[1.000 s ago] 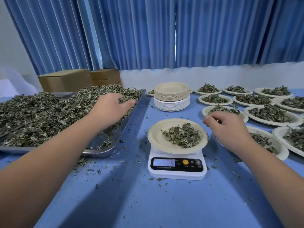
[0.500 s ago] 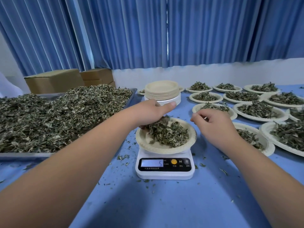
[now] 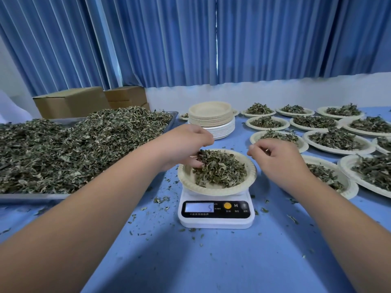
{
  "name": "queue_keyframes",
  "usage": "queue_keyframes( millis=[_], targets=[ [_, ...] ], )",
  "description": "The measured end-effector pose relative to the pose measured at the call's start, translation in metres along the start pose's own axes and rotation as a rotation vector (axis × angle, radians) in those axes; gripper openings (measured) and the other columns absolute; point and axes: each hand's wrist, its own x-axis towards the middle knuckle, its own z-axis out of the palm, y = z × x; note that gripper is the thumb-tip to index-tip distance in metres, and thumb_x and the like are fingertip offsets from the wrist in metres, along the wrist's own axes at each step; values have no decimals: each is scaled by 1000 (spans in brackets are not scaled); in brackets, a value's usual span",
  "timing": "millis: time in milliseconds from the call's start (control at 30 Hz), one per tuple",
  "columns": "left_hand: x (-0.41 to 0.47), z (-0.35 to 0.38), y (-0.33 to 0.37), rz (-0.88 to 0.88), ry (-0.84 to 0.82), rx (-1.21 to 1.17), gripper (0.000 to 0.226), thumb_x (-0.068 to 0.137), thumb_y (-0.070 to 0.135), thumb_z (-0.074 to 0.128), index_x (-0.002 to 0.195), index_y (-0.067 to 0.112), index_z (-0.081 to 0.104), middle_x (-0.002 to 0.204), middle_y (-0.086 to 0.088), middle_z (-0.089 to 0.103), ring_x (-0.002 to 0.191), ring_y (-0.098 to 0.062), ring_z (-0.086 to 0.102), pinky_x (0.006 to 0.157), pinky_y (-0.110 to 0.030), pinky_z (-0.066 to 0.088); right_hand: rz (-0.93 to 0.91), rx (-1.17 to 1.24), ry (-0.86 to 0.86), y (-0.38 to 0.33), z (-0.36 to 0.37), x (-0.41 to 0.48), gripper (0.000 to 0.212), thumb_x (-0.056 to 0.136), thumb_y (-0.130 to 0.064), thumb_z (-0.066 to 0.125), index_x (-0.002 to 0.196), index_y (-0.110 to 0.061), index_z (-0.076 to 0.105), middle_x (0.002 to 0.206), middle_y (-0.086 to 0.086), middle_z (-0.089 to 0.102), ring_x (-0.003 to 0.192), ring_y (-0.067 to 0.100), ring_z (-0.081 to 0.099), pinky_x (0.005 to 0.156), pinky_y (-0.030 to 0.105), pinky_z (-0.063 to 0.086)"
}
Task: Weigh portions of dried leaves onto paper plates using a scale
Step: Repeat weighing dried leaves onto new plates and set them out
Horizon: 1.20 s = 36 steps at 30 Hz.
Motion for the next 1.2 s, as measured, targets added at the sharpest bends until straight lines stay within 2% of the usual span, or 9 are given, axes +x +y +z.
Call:
queue_keyframes(
  millis=[233,400,500,600,733,833,967,1100,1200],
  targets=[
    [-17,-14,-13,195,180,209,13,96,19,55,101,26,65,102,10,64,94,-12,65,65,-31,61,-16,-6,-7,-1,0,-1,28,94,-22,56,76,-6,71,63,-2,59,54,6,44,53,19,31],
    [-32,-36,-43,232,192,801,19,94,19,56,102,30,69,96,16,66,88,-3,61,85,-22,48,-13,-1,-3,0,-1,0,28,94,-22,56,75,-8,70,60,-7,56,53,5,44,53,20,30],
    [-40,-32,-67,185,159,790,27,96,14,52,111,31,65,95,16,62,84,-8,60,79,-24,47,-9,8,-3,2,-1,0,28,93,-22,56,73,-8,70,56,-11,54,52,3,46,51,16,29],
    [-41,-27,-85,199,169,855,33,98,15,50,128,23,59,110,6,59,99,-11,54,85,-19,38,-6,15,-9,3,0,1,29,93,-22,56,72,-5,69,54,-16,56,52,1,47,50,13,30],
    [-43,-25,-87,202,184,837,30,99,19,50,126,22,62,114,2,58,108,-15,54,95,-27,41,-5,9,-14,3,1,1,32,94,-23,55,75,-1,68,61,-14,61,51,1,48,52,20,31],
    [-47,-25,-86,181,196,882,29,99,20,49,124,21,64,113,2,58,107,-16,54,93,-30,43,8,26,-13,3,1,0,31,94,-22,55,74,-1,68,57,-17,59,48,-1,48,48,12,29],
    [-54,-27,-89,104,142,1002,31,99,27,49,128,26,59,122,5,54,116,-15,51,98,-31,42,61,-22,1,5,0,2,29,92,-25,56,74,-6,67,53,-3,52,47,8,41,46,16,33],
    [-55,-17,-93,-9,14,1184,27,98,22,47,122,21,60,123,-2,49,115,-21,51,96,-34,44,178,-50,-129,6,0,3,16,89,-38,59,84,-23,65,53,-7,56,51,6,50,49,23,35],
    [-54,-15,-95,-41,22,1208,30,95,15,48,121,19,63,118,-3,51,111,-23,54,91,-35,48,231,35,-239,8,2,3,8,88,-31,58,91,-26,63,44,-1,58,37,9,49,48,23,36]
  ],
)
